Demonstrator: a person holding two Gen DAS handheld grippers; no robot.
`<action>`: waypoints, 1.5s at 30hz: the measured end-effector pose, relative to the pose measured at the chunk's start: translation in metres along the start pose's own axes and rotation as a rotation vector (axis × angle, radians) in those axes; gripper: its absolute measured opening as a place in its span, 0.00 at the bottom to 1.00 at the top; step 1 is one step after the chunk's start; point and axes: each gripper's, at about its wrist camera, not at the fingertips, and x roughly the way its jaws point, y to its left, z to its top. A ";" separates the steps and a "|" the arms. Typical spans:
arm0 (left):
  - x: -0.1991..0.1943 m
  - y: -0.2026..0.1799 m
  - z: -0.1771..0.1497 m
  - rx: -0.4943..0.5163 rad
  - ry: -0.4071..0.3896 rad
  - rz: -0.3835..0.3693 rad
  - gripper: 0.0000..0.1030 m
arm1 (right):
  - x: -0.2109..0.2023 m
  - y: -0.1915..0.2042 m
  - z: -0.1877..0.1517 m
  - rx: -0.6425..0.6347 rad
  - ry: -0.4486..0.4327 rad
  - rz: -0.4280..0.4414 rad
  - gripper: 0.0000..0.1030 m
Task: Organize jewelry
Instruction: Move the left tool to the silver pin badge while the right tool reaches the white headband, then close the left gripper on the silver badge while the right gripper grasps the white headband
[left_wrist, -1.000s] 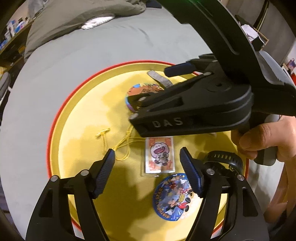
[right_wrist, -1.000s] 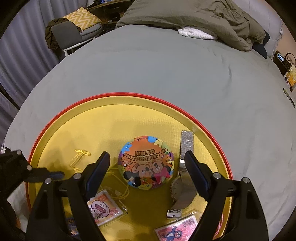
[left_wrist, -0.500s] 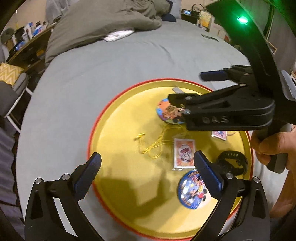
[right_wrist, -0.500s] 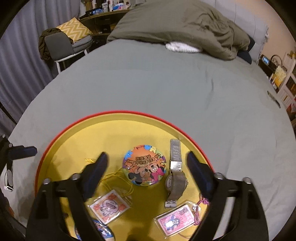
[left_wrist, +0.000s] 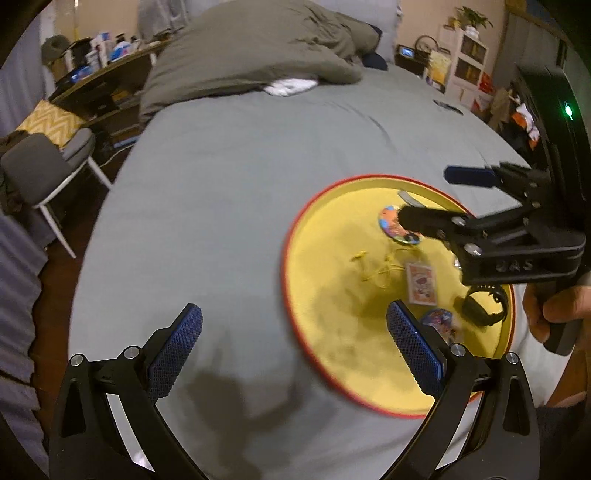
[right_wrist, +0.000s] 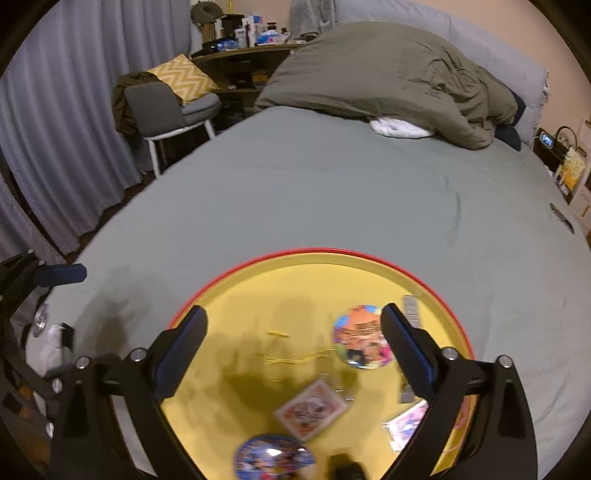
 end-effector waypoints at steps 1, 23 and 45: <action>-0.005 0.009 -0.003 -0.011 -0.005 0.008 0.95 | -0.001 0.006 0.001 0.000 -0.006 0.015 0.92; -0.058 0.167 -0.099 -0.241 0.025 0.177 0.95 | 0.025 0.170 -0.008 -0.252 0.109 0.244 0.92; -0.030 0.204 -0.183 -0.184 0.261 0.170 0.95 | 0.044 0.290 -0.070 -0.599 0.320 0.382 0.92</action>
